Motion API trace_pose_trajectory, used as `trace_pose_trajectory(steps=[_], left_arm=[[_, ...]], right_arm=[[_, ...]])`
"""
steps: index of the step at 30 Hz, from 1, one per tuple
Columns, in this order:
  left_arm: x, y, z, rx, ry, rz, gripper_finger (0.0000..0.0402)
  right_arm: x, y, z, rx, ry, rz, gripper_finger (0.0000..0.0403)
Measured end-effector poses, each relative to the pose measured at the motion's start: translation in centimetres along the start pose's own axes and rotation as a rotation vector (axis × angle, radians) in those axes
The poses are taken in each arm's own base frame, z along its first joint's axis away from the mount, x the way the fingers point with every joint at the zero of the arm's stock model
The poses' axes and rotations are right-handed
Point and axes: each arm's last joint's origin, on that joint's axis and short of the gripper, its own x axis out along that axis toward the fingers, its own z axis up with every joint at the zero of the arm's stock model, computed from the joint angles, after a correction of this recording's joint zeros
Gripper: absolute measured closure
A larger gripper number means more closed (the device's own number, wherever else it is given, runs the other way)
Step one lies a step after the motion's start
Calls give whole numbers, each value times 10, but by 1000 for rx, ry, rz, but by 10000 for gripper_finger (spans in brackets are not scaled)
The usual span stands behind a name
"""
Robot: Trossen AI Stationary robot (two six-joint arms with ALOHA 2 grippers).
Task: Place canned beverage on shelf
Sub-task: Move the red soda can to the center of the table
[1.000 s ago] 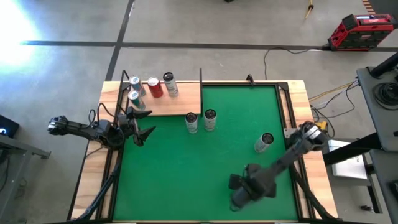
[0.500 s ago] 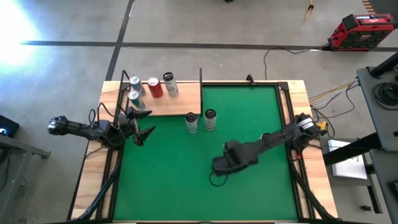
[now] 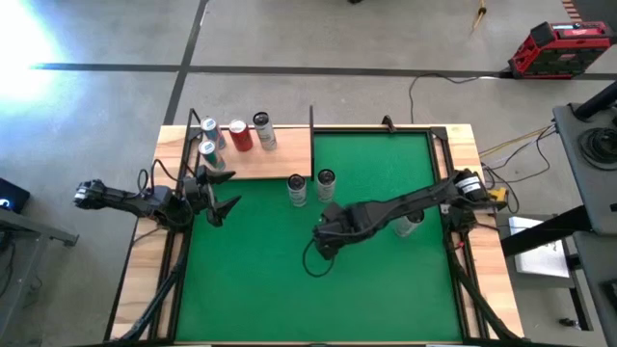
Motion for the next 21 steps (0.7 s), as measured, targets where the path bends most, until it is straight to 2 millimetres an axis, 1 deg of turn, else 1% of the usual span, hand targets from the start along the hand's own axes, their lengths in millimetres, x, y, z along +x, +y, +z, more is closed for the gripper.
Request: trace_pose_trajectory(steps=[4,8,16,19,21], left_arm=[[0,0,0,0,0,0,27],[0,0,0,0,0,0,27],[0,0,0,0,0,0,27],[0,0,0,0,0,0,27],[0,0,0,0,0,0,27]], right_arm=[[14,0,8,-161,-9,-22,81],[26,4,14,-332,-23,-6,79],[22,9,23,-530,-111,52,79],[18,12,25,-701,-134,56,78],[19,16,25,-870,-138,53,78]])
